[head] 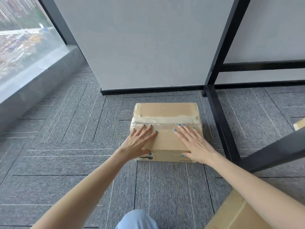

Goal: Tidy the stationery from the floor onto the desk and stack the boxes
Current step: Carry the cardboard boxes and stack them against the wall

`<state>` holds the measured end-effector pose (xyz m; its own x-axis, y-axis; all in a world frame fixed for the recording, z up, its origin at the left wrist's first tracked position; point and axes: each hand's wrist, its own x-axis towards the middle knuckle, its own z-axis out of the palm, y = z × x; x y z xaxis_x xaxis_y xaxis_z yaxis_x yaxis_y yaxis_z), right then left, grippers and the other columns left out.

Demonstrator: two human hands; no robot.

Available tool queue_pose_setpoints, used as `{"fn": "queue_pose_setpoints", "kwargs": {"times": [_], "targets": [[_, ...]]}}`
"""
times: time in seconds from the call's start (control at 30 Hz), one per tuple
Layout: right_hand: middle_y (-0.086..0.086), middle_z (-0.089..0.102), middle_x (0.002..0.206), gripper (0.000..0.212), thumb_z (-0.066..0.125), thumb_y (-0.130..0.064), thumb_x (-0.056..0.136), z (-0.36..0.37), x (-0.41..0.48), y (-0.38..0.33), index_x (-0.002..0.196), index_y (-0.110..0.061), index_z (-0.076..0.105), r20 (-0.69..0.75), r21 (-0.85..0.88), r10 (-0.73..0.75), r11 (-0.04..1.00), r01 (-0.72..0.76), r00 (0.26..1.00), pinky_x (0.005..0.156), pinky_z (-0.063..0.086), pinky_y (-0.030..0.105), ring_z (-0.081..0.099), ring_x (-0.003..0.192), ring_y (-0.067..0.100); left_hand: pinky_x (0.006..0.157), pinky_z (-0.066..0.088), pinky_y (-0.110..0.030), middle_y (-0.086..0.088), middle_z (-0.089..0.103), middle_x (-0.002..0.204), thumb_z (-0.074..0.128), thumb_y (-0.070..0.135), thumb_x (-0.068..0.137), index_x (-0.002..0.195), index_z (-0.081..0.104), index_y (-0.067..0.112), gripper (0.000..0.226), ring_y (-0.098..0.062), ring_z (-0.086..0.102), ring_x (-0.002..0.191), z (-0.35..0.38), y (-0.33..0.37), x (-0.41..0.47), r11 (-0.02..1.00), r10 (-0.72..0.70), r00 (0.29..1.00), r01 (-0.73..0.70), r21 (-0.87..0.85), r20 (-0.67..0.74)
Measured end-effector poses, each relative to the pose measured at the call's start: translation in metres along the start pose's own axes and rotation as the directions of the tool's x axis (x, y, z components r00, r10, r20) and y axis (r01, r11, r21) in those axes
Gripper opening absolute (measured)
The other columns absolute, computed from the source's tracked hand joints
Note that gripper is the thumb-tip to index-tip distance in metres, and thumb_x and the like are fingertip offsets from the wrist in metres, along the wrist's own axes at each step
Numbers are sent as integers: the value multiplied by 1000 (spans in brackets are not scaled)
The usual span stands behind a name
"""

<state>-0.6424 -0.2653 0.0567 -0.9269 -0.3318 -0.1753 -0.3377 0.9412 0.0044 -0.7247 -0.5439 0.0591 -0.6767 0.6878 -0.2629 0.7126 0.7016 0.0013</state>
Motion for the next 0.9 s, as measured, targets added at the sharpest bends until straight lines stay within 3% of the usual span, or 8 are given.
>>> {"fn": "queue_pose_setpoints", "kwargs": {"times": [0.27,0.9], "targets": [[12,-29,153,89,49,-30,97,-5,58,38,149,-15,-22,35,-46,148,988,-147,988,118,-6,49,-21,143,29,116,4,-62,-4,-14,160,61,45,87,147,-17,28,101,-32,-10,147,-19,-12,68,994,-79,997,79,-69,0],[10,-22,157,89,48,-37,97,-21,177,114,150,-14,-19,13,-138,171,976,-168,985,120,5,50,-13,147,27,115,9,-64,-5,-12,161,53,52,90,153,-8,26,92,-33,-9,148,-43,-89,187,998,-51,998,49,-49,-36]]}}
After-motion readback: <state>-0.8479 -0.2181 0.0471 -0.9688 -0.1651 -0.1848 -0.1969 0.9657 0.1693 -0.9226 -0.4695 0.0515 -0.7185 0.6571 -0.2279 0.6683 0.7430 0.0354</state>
